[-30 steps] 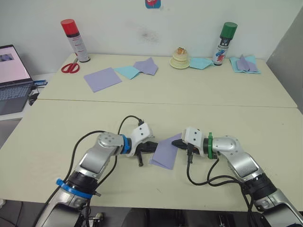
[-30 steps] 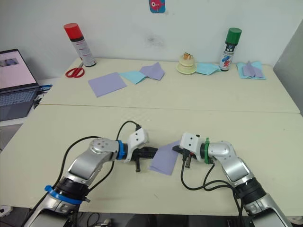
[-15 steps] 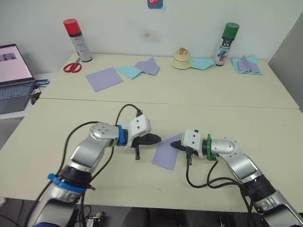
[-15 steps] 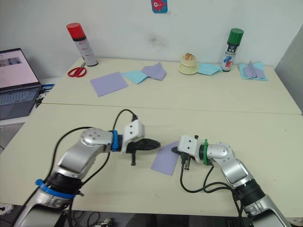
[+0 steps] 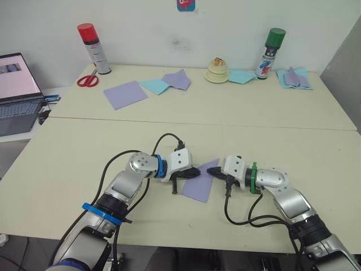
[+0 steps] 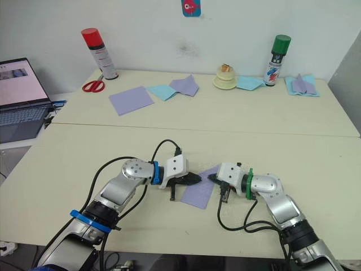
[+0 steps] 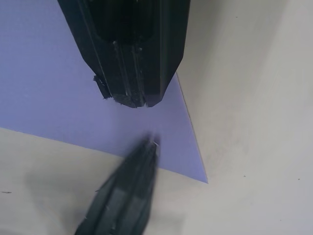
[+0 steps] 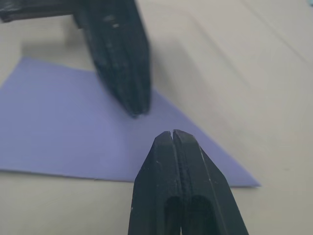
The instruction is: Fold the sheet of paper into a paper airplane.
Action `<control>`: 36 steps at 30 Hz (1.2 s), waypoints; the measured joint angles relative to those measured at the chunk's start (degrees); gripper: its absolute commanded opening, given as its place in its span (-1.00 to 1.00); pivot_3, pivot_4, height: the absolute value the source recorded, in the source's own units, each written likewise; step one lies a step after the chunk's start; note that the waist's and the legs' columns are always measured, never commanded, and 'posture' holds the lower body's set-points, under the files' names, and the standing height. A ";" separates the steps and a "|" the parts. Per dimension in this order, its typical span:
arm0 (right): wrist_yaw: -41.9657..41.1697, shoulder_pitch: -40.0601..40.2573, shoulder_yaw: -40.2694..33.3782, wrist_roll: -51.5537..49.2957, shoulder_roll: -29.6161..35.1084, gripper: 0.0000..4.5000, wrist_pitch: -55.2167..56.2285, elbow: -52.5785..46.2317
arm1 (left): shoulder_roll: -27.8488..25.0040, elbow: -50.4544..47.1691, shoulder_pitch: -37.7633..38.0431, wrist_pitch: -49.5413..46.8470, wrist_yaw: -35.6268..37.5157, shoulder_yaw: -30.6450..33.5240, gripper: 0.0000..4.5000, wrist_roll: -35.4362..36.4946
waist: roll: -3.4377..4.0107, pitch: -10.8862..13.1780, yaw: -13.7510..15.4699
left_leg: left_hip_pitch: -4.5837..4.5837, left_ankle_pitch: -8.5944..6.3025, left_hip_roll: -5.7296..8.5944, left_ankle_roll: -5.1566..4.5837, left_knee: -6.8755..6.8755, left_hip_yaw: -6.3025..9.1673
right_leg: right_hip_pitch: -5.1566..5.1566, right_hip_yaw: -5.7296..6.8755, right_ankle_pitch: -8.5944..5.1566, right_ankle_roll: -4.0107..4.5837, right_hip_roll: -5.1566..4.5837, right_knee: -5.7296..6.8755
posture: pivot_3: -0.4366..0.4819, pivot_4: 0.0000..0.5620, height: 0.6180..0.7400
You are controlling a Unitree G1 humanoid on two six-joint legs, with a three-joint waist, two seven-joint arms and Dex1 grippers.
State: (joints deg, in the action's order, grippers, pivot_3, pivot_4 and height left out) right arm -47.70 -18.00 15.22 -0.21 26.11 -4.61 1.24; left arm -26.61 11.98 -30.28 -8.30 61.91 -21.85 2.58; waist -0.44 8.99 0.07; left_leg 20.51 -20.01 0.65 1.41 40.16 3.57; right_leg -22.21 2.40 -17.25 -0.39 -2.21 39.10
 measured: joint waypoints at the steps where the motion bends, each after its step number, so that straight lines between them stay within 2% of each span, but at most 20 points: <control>1: 0.64 -0.03 -0.06 0.12 -0.40 -1.00 0.26 1.14 | 0.03 -0.02 0.09 0.00 0.00 0.04 -0.99 0.01 | 0.00 -0.02 -0.01 | 0.00 0.00 0.00 0.00 0.00 -0.01 | 0.01 0.00 0.00 0.00 0.00 0.00 | -0.05 -0.47 0.63; 4: 1.78 -0.20 -0.06 0.72 -1.43 -1.00 0.71 3.20 | 0.10 -0.06 0.41 -0.06 -0.01 0.19 -0.99 0.03 | 0.02 -0.04 -0.08 | -0.04 0.00 0.00 0.00 0.00 -0.05 | 0.02 -0.05 0.00 0.00 0.00 0.00 | -0.05 -0.47 0.63; 9: 3.95 -2.00 -0.43 1.21 -1.79 -1.00 0.41 7.59 | 0.66 0.74 0.66 -0.45 -0.60 0.23 -0.99 0.00 | 0.03 -0.18 -0.05 | -0.73 -0.02 0.00 -0.03 -0.12 -0.06 | 0.69 -0.06 -0.01 0.00 0.00 -0.08 | -0.05 -0.47 0.63; 17: 7.24 -3.01 -1.84 1.15 -2.11 -1.00 -3.32 9.50 | 1.21 1.66 1.03 -0.96 -1.23 0.17 -0.99 0.00 | 0.05 -1.05 -0.05 | -0.82 -0.03 0.00 -0.06 -0.15 -0.04 | 0.79 -0.07 -0.01 0.00 0.01 -0.09 | -0.05 -0.47 0.63; 21: 9.06 -2.16 -4.47 -0.43 -3.55 -1.00 -0.18 11.18 | 1.26 1.87 0.98 -1.01 -1.21 0.19 -0.99 0.01 | 0.04 -1.10 -0.04 | -0.82 -0.04 0.00 -0.07 -0.16 -0.04 | 0.77 -0.08 -0.01 0.00 0.01 -0.09 | -0.05 -0.47 0.63; 28: 2.49 1.86 -5.80 -5.64 -1.94 -1.00 2.60 2.31 | 1.21 1.89 0.95 -1.13 -0.51 0.28 -0.99 0.02 | 0.14 -1.04 -0.11 | -0.70 -0.05 -0.01 -0.08 -0.21 -0.09 | 0.60 -0.13 -0.01 0.00 0.03 -0.10 | -0.05 -0.47 0.63; 36: 0.23 6.28 -0.02 -3.27 -1.49 -1.00 1.61 0.46 | 1.34 1.74 1.07 -1.26 -0.48 0.49 -0.99 0.03 | 0.14 -1.04 -0.08 | -0.70 -0.06 0.00 -0.10 -0.22 -0.11 | 0.59 -0.15 -0.02 0.00 0.03 -0.11 | -0.05 -0.47 0.63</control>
State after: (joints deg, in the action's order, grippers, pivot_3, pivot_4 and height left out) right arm -47.47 -11.73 15.20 -3.49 24.62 -3.00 1.70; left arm -25.28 13.72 -29.21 -9.56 61.43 -21.36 2.60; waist -0.30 7.96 -0.01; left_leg 19.81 -20.07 0.64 1.30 39.94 3.46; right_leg -21.61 2.25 -17.26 -0.39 -2.18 38.99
